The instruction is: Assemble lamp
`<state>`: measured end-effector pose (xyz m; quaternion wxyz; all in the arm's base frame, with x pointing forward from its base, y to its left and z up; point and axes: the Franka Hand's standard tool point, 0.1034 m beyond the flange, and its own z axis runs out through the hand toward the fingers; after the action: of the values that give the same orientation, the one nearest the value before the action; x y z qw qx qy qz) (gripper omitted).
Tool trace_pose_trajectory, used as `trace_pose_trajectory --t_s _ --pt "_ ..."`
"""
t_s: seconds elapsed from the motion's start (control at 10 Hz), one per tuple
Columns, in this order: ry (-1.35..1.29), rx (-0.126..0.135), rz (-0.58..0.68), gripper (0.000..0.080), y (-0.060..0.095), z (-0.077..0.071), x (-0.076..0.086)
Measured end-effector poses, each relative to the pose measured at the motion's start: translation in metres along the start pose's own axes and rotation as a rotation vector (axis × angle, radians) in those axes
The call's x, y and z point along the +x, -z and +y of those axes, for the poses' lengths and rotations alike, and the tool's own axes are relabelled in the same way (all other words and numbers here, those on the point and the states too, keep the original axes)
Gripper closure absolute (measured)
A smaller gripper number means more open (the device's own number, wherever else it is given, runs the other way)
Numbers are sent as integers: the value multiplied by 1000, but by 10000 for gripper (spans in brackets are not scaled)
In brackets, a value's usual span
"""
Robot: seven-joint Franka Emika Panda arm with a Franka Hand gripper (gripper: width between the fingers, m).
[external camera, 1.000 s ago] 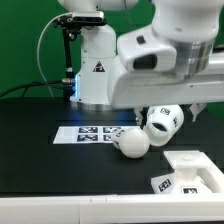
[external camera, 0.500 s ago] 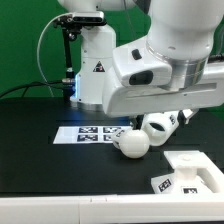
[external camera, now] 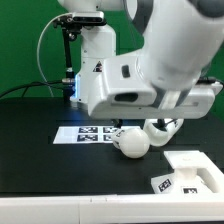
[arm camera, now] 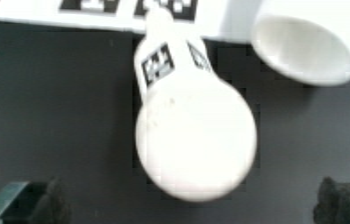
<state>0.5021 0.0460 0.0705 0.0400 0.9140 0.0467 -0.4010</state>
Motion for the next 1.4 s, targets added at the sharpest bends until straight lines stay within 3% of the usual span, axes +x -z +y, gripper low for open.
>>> trace_pose_trajectory --t_s 0.4,0.7,1.1,1.4 --pt "-11 -2 -21 101 -4 -2 7" --pt "-17 -5 -52 101 -37 -3 6" --pt "-16 -5 -57 101 -40 -3 6" --pt "-8 -5 -67 101 -57 -4 7"
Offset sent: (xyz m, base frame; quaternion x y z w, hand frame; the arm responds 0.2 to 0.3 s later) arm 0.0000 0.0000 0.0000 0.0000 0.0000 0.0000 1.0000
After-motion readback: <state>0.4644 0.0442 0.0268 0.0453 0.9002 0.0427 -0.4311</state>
